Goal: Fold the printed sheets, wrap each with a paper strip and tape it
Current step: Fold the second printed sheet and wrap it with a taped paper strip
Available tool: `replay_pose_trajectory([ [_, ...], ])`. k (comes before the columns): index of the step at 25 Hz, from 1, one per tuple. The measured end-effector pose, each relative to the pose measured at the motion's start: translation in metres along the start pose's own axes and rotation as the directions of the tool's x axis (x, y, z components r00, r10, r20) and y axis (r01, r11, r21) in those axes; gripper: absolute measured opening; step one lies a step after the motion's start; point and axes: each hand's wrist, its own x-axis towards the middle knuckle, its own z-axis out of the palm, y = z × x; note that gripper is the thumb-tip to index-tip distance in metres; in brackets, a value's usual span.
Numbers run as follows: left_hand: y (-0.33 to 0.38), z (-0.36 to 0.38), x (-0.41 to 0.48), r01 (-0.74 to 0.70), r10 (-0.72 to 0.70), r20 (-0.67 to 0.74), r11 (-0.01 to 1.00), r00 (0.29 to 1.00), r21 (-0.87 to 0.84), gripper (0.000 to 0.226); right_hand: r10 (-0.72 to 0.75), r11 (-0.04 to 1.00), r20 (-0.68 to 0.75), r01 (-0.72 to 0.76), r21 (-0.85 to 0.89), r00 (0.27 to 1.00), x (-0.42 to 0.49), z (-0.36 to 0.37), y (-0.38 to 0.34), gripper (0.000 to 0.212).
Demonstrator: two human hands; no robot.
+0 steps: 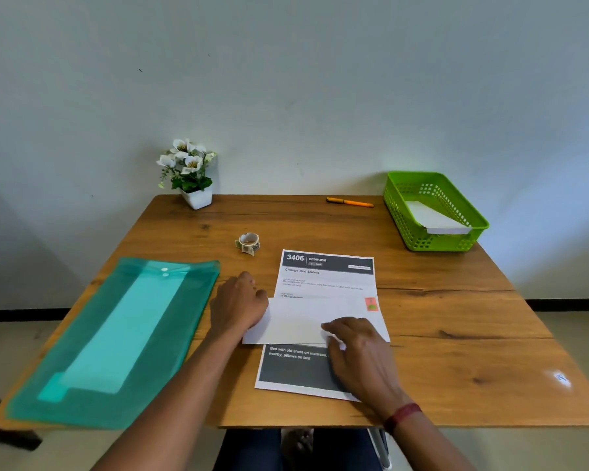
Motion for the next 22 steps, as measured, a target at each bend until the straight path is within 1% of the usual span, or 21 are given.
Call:
replay_pose_trajectory([
  [1, -0.001, -0.002, 0.002, -0.015, 0.015, 0.023, 1.000, 1.000, 0.027, 0.021, -0.007, 1.000, 0.027, 0.008, -0.030, 1.000, 0.001, 0.004, -0.007, 0.025],
  [3, 0.002, -0.004, 0.004, -0.036, 0.035, 0.081, 0.999, 0.996, 0.007, 0.015, 0.005, 0.996, 0.083, 0.002, -0.084, 0.997, 0.003, 0.011, -0.015, 0.029],
  [5, 0.006, -0.005, 0.007, -0.008, 0.015, 0.161, 0.999, 0.987, -0.043, 0.017, 0.004, 0.991, 0.130, 0.014, -0.131, 0.991, 0.003, 0.015, -0.017, 0.030],
  [8, 0.011, -0.012, 0.014, 0.061, -0.044, 0.276, 0.997, 0.960, -0.050, 0.022, -0.001, 0.989, 0.146, 0.022, -0.144, 0.989, 0.003, 0.016, -0.013, 0.030],
  [10, 0.013, -0.016, 0.016, 0.114, -0.085, 0.365, 0.992, 0.927, -0.059, 0.034, -0.011, 0.991, 0.129, 0.028, -0.134, 0.992, 0.003, 0.015, -0.011, 0.027],
  [12, 0.016, -0.021, 0.016, 0.143, -0.088, 0.454, 0.986, 0.887, -0.088, 0.041, -0.030, 0.991, 0.119, 0.045, -0.127, 0.992, 0.002, 0.014, -0.011, 0.025],
  [14, 0.018, -0.026, 0.015, 0.120, -0.042, 0.533, 0.987, 0.845, -0.112, 0.043, -0.047, 0.991, 0.114, 0.061, -0.120, 0.992, 0.000, 0.015, -0.011, 0.023],
  [16, 0.020, -0.030, 0.012, 0.053, 0.032, 0.602, 0.991, 0.798, -0.124, 0.038, -0.045, 0.993, 0.108, 0.057, -0.106, 0.993, -0.001, 0.014, -0.012, 0.023],
  [18, 0.021, -0.033, 0.008, -0.013, 0.110, 0.610, 0.987, 0.785, -0.162, 0.031, -0.023, 0.997, 0.073, 0.028, -0.067, 0.997, -0.004, 0.012, -0.014, 0.021],
  [20, 0.021, -0.037, 0.006, 0.005, 0.179, 0.567, 0.952, 0.804, -0.307, 0.025, 0.054, 0.998, -0.003, -0.054, 0.013, 0.999, -0.007, 0.010, -0.017, 0.019],
  [21, 0.022, -0.040, 0.005, 0.037, 0.201, 0.542, 0.917, 0.816, -0.397, 0.024, 0.136, 0.987, -0.042, -0.132, 0.093, 0.990, -0.008, 0.008, -0.019, 0.017],
  [22, 0.023, -0.042, 0.005, 0.067, 0.212, 0.516, 0.880, 0.830, -0.470, 0.024, 0.255, 0.949, -0.069, -0.237, 0.206, 0.964, -0.008, 0.005, -0.021, 0.015],
])
